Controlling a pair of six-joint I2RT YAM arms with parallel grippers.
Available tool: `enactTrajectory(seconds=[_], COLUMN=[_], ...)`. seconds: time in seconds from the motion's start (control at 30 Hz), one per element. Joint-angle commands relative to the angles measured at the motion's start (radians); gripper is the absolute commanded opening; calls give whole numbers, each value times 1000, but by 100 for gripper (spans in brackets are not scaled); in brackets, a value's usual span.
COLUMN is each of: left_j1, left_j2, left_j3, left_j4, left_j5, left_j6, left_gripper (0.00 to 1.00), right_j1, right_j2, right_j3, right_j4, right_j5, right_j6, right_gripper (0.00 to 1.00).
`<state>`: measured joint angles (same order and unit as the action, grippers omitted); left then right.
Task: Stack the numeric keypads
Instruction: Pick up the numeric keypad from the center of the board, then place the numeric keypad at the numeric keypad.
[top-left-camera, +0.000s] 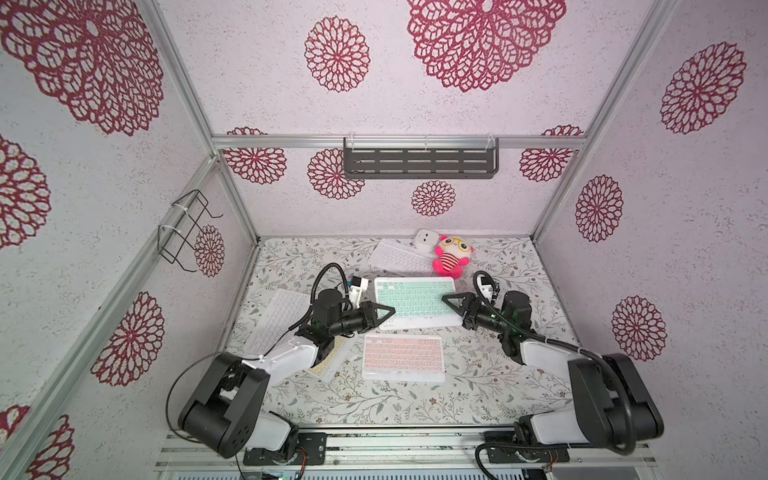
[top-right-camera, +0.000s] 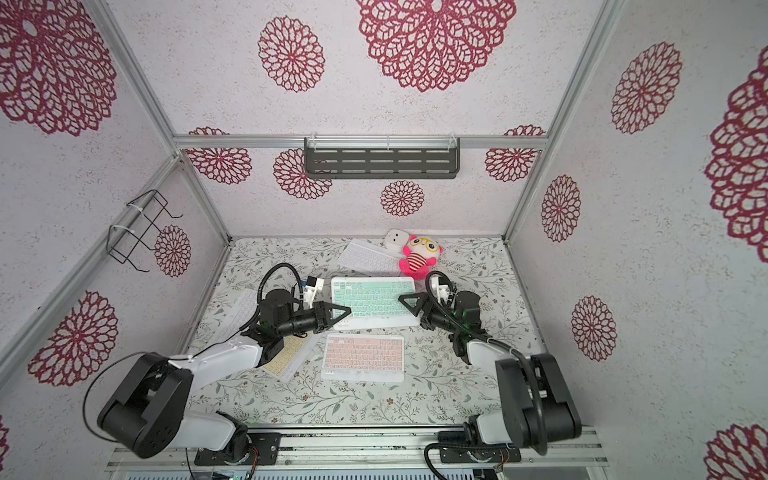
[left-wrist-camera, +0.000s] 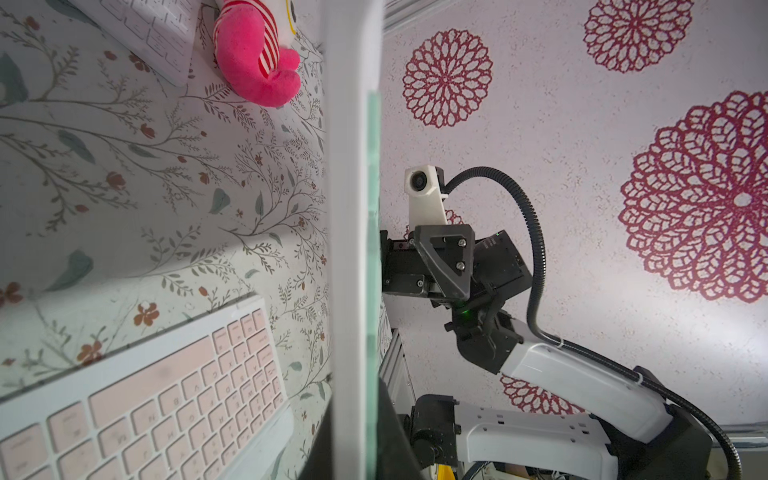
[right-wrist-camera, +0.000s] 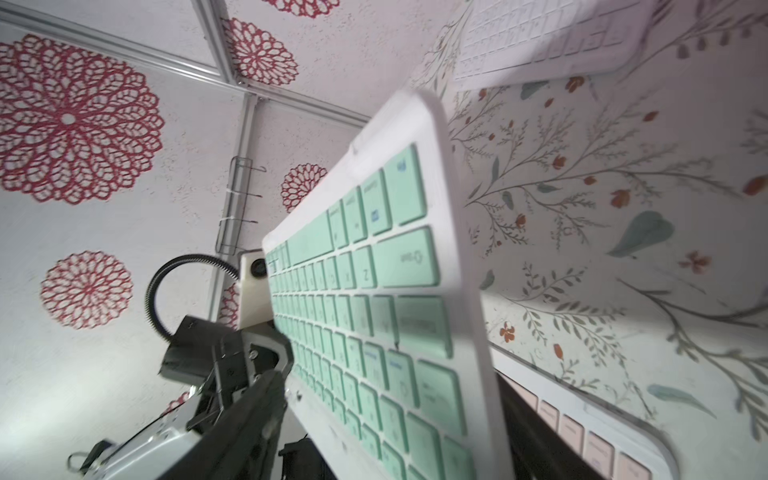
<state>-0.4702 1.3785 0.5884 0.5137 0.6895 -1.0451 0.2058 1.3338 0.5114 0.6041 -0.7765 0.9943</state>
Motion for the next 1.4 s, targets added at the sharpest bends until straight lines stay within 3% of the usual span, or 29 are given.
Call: enactTrajectory(seconds=[0.0, 0.2, 0.37, 0.97, 1.07, 1.2, 1.37], left_j1=[-26, -33, -33, -4, 4, 9, 9], left_j2=[-74, -124, -133, 42, 70, 81, 59], left_j3=[-43, -163, -243, -255, -255, -248, -221], left_j4=[-169, -125, -63, -110, -109, -135, -222], left_j5=[-59, -39, -9, 13, 10, -14, -64], left_j6=[110, 69, 18, 98, 99, 103, 132], left_gripper=[10, 9, 9, 11, 19, 49, 68], right_j1=[38, 70, 117, 319, 347, 379, 391], right_j2=[-113, -149, -150, 24, 41, 36, 36], right_j3=[49, -12, -63, -12, 12, 27, 38], right_j4=[-397, -503, -465, -513, -537, -583, -608], right_j5=[200, 334, 352, 501, 506, 534, 556], right_j6=[-261, -254, -207, -168, -167, -163, -157], right_gripper=[80, 80, 81, 81, 81, 81, 81])
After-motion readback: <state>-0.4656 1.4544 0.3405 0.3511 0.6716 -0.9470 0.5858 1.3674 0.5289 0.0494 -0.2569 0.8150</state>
